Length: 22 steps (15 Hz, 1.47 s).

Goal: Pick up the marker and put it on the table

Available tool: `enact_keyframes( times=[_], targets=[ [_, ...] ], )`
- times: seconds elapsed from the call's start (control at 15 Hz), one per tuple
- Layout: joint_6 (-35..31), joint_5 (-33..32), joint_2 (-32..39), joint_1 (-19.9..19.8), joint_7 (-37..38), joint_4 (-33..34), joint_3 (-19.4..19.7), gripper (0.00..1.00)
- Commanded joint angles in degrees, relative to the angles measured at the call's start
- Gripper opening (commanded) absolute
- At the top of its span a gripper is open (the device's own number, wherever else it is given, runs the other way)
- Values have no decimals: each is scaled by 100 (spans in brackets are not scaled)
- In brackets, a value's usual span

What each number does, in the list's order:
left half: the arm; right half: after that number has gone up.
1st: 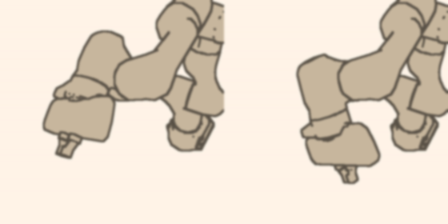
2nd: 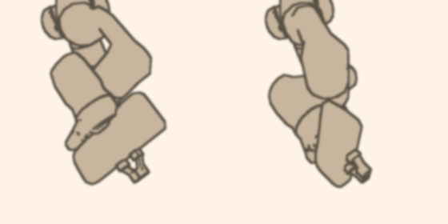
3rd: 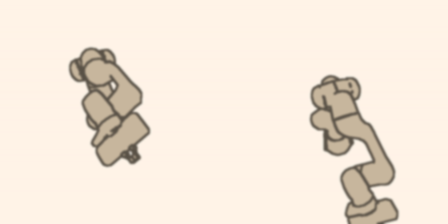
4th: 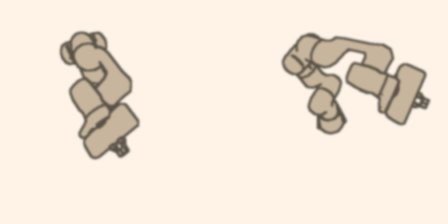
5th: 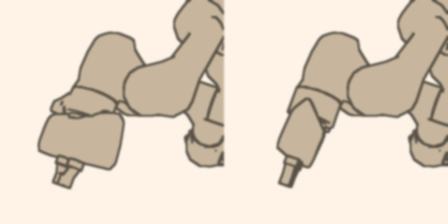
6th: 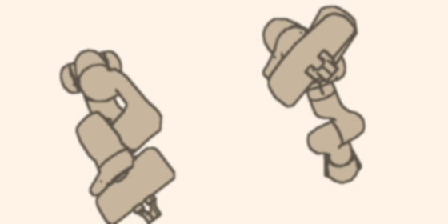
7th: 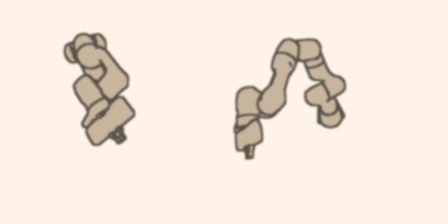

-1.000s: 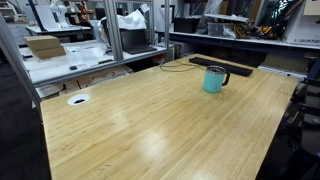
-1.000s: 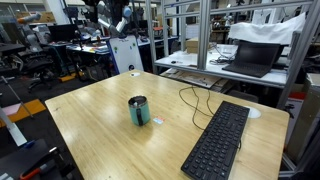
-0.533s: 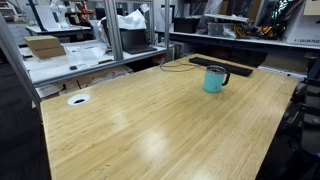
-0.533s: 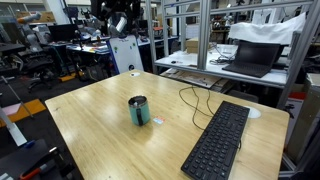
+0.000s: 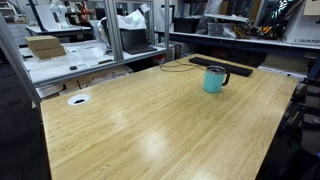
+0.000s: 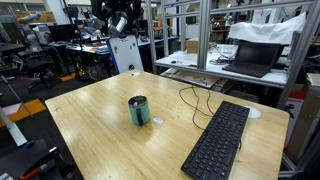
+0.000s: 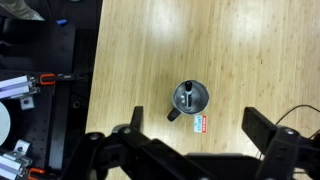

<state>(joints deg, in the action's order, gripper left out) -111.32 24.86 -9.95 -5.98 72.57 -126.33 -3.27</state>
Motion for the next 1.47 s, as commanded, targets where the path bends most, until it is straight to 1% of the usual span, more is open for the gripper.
enact_keyframes(
  times=[0.0,0.27,0.4,0.6,1.07,1.13,1.27,1.4],
  targets=[
    [32,-10,191,94,-443,143,255,100],
    [-35,33,537,74,-1322,305,481,100],
    [-100,103,764,72,-1612,387,549,100],
    [-189,196,1092,83,-1813,462,574,100],
    [-378,610,1788,116,-1958,513,557,100],
    [-407,701,1888,126,-1977,526,548,98],
    [-455,902,2082,151,-2016,556,527,88],
    [-506,1116,2279,195,-2067,594,507,79]
  ],
)
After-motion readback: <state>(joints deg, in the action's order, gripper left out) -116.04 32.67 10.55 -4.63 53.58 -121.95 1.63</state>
